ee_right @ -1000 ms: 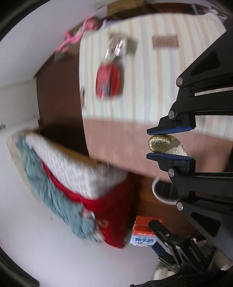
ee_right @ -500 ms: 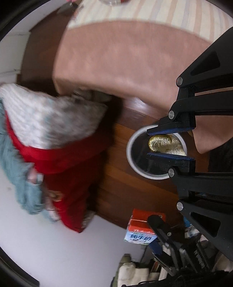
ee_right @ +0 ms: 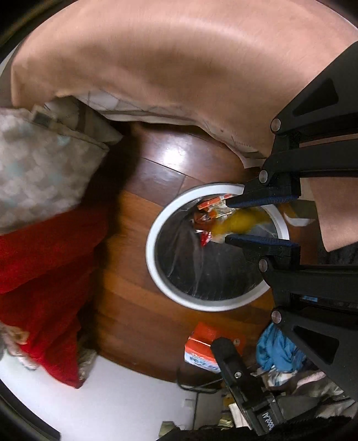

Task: Collect trash
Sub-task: 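Carry the bread slice and milk carton to the bin and release both, then move both tools back from the bin to the table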

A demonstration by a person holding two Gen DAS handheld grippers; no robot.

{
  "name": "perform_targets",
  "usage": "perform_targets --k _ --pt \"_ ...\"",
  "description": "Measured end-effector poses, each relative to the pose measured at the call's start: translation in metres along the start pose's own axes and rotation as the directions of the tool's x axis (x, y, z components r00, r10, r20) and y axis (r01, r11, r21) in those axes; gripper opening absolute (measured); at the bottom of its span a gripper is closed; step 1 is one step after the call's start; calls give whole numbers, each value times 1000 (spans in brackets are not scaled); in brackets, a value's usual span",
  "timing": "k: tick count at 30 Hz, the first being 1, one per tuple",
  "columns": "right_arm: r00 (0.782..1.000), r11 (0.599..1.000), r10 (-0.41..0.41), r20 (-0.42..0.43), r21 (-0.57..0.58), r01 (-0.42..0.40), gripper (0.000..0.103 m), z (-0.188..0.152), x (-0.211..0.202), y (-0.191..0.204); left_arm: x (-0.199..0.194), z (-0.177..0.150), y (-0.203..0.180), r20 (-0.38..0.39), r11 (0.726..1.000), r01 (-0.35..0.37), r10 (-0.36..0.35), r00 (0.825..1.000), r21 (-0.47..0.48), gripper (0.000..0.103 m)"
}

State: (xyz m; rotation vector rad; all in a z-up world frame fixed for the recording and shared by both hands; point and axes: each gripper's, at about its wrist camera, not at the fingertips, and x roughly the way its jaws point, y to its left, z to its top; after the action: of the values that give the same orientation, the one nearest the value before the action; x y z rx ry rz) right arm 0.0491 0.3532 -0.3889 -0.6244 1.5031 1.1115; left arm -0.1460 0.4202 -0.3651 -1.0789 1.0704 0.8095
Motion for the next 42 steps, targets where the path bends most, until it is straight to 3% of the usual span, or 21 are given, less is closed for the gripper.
perform_targets --k 4,6,8,12,14,18,21,29,42 --pt "996 1000 17 -85 -23 -19 22 5 25 6 5 -4 15 -10 1000 -15 15 1000 -25 102" --pt "992 999 30 -125 -36 -35 35 6 33 10 3 -7 21 -9 999 -28 28 1000 -39 102" --pt "990 999 21 -141 -44 -28 65 3 35 13 -4 -11 26 7 998 -47 48 999 -46 102" --pt "991 996 -14 -134 -86 3 82 1 28 19 -18 -22 27 75 988 -152 154 985 -29 102" --pt "990 990 -75 -121 -126 60 102 -3 21 24 -26 -31 26 104 979 -201 202 974 -23 102" --pt "982 971 -171 -86 -183 153 103 -12 6 29 -40 -46 27 137 968 -250 251 958 -28 102" --pt "981 967 -184 -68 -191 168 103 -18 -5 28 -48 -55 24 150 964 -265 266 952 -25 102" --pt "985 970 -170 -16 -178 165 103 -33 -39 31 -74 -74 6 183 963 -271 267 946 -1 102" --pt "987 976 -87 132 -188 112 103 -65 -135 45 -152 -109 -37 333 966 -259 239 912 17 102"
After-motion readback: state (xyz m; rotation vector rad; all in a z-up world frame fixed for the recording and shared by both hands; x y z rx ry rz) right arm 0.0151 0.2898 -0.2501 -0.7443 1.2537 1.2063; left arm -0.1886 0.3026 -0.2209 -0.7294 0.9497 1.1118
